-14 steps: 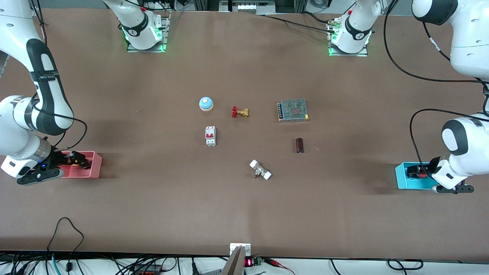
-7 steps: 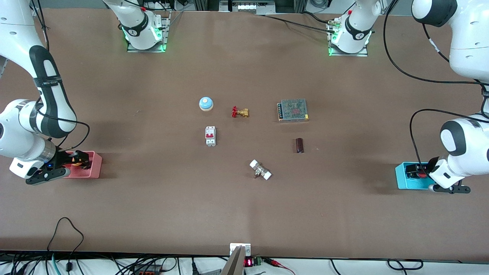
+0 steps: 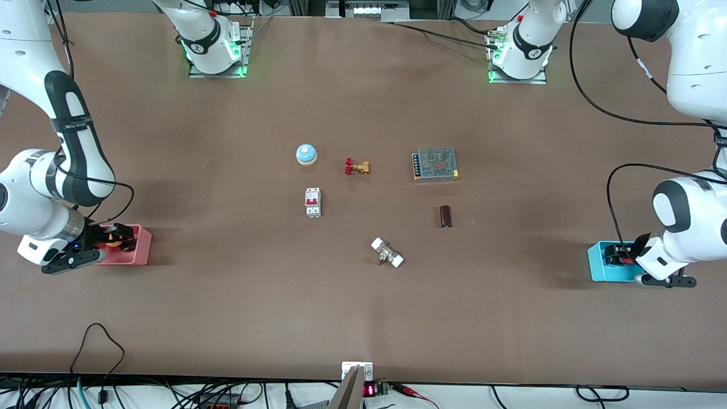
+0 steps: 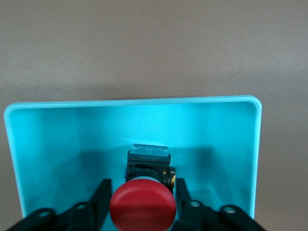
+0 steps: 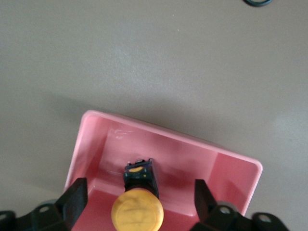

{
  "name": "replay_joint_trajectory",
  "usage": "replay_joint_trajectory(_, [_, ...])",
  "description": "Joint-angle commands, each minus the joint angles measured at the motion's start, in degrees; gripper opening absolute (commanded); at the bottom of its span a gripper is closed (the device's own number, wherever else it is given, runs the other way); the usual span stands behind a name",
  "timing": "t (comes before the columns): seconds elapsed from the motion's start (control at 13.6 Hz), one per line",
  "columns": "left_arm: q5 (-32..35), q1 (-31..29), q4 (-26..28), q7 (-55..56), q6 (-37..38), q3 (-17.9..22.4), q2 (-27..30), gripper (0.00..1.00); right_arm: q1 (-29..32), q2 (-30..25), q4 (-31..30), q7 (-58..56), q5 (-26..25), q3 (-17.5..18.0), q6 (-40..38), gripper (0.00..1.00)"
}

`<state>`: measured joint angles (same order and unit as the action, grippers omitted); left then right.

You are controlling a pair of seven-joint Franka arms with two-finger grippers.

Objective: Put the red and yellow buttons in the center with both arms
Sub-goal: 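Close the right gripper on the yellow button while the left gripper grasps the red button, then lift the yellow button with the right gripper while the left gripper lifts the red button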

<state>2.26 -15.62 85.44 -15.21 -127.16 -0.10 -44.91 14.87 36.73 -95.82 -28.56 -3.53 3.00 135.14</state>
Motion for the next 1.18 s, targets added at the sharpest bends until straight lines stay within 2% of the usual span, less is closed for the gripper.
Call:
replay_joint_trajectory(0.0, [-3.7, -0.2, -1.5, -1.9, 0.1, -0.2, -0.9, 0.42, 1.2, -0.1, -0.7, -1.8, -0.6, 0.7, 0.6, 0.81])
replay_joint_trajectory(0.15, [-4.4, -0.2, -1.4, -1.9, 0.1, -0.2, -1.0, 0.34, 1.2, -0.1, -0.6, -1.8, -0.6, 0.7, 0.6, 0.68])
replay_joint_trajectory(0.22, [-4.4, -0.3, -1.5, -1.9, 0.2, -0.2, -0.8, 0.32, 1.1, 0.0, -0.6, -1.8, -0.6, 0.8, 0.6, 0.68])
replay_joint_trajectory(0.37, [-4.2, 0.2, -1.5, -1.8, 0.2, -0.2, 0.6, 0.32, 1.1, 0.0, -0.6, -1.8, -0.6, 0.8, 0.5, 0.58])
replay_joint_trajectory(0.52, [-3.5, 0.2, -0.5, -1.7, 1.7, -0.2, 5.5, 0.32, 1.1, 0.0, -0.6, -1.8, -0.6, 0.7, 0.4, 0.5])
replay_joint_trajectory(0.59, [-3.5, 0.2, -0.3, -1.7, 5.0, -0.2, 8.1, 0.32, 1.1, -0.1, -0.6, -2.4, -0.6, 0.7, 0.4, 0.46])
replay_joint_trajectory(0.74, [-3.5, 0.2, 1.2, -1.3, 9.8, -0.7, 13.5, 0.32, 1.1, 0.0, -0.5, -2.6, -0.6, 0.8, 0.4, 0.45])
replay_joint_trajectory(0.89, [-3.6, 1.1, 5.4, -0.2, 13.2, -1.0, 18.2, 0.31, 1.0, -0.1, -0.5, -2.6, -0.6, 0.8, 0.4, 0.45])
replay_joint_trajectory(1.11, [-4.3, 5.1, 16.0, 6.7, 14.5, -1.7, 23.1, 0.31, 1.0, -0.7, -0.1, -2.6, -0.7, 0.8, 0.3, 0.45])
